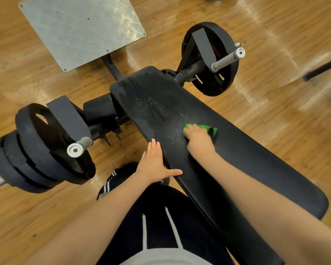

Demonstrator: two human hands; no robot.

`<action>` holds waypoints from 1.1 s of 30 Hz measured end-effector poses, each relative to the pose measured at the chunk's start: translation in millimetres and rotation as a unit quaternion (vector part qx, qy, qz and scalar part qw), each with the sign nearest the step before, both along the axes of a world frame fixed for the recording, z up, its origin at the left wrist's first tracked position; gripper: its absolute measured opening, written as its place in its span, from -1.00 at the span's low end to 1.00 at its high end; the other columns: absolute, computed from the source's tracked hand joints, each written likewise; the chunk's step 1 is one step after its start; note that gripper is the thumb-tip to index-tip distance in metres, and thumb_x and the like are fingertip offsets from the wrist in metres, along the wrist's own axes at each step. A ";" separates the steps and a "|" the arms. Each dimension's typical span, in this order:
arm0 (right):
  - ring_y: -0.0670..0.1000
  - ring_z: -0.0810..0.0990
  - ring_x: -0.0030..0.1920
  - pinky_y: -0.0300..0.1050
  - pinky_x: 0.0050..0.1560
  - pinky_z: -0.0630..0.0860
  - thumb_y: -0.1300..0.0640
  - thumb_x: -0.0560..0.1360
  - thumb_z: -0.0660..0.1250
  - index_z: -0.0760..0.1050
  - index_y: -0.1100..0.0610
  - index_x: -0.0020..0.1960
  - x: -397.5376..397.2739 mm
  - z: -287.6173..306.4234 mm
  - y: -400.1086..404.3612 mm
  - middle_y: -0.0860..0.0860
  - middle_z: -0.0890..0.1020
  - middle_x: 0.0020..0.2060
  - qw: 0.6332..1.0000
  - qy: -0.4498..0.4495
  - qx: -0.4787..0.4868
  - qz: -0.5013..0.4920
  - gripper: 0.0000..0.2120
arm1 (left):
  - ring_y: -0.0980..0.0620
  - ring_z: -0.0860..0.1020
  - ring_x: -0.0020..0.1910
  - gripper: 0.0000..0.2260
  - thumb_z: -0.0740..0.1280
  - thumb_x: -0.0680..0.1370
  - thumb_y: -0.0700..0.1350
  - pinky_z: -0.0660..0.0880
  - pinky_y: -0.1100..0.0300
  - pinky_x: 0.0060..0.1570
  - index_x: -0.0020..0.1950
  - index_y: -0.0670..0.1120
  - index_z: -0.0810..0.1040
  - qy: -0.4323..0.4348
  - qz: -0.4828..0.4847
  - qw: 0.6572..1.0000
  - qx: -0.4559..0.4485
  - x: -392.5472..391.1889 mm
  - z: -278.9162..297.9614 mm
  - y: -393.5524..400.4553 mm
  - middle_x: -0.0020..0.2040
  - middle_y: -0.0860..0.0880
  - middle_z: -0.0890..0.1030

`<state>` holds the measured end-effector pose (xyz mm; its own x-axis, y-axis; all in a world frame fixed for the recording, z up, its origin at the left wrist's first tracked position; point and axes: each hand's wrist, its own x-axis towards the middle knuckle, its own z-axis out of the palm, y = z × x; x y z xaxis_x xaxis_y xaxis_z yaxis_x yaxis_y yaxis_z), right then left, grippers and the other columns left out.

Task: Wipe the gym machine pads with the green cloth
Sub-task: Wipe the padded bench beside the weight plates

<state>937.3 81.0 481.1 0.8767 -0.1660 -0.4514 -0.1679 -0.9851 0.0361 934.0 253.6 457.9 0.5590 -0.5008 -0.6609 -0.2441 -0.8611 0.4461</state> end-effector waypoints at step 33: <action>0.04 0.06 0.50 -0.06 0.43 -0.02 0.22 0.50 0.24 0.19 0.11 0.48 -10.4 -17.1 51.3 0.05 0.18 0.49 0.967 0.102 0.135 0.190 -0.43 | -0.09 -0.29 0.54 0.20 0.40 0.34 0.38 -0.11 -0.07 0.50 0.54 -0.23 -0.32 0.058 0.086 0.995 0.010 -2.2 -6.7 2.3 0.56 -0.17 -0.31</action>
<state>927.0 132.3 464.0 0.7391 0.2995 -0.6034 0.1923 -0.9523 -0.2371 931.8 255.9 451.2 0.5550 -0.3917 -0.7338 -0.0416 -0.8941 0.4458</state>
